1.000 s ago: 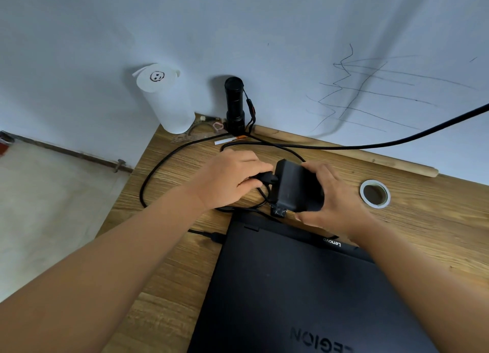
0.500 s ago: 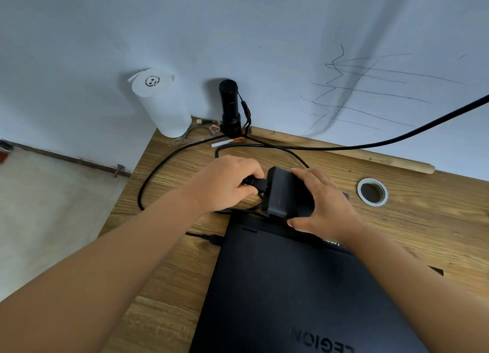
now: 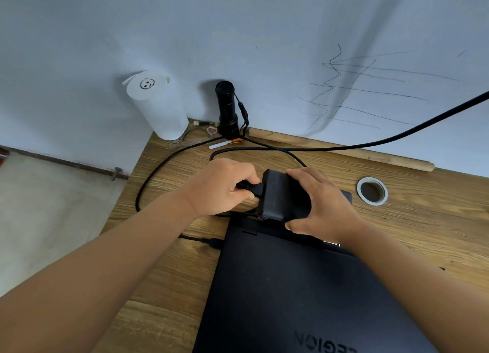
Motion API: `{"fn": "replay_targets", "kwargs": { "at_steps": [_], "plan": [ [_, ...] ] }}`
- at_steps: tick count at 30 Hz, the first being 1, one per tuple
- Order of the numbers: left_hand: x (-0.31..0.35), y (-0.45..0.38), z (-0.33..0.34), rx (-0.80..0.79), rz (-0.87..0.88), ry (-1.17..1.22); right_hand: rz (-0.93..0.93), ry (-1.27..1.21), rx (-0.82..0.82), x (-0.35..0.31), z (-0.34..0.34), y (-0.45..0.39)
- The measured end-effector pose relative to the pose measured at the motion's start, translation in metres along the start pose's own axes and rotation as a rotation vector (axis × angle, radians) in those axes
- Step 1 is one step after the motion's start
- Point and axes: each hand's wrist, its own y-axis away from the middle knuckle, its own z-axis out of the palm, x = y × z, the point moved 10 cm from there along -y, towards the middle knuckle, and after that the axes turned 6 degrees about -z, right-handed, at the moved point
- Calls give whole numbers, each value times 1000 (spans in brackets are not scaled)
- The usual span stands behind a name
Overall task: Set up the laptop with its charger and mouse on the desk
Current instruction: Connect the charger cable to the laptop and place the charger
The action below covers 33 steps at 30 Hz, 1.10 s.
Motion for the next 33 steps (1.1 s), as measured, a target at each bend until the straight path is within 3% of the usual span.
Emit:
{"fn": "replay_targets", "kwargs": {
  "at_steps": [5,13,18,25,33],
  "plan": [
    [-13,-2,-4,49,-73,182,-13,3,29,-6,-5,-5],
    [1,-2,-5,109,87,-19,-40,56,31,-7,-11,-10],
    [-11,-5,7,111,67,-86,-39,123,2,-2,-5,-15],
    [-31,-15,11,257,-10,-340,92,158,-5,20,7,-37],
    [-49,-3,24,261,-102,-350,40,259,-51,16,14,-74]
  ]
}}
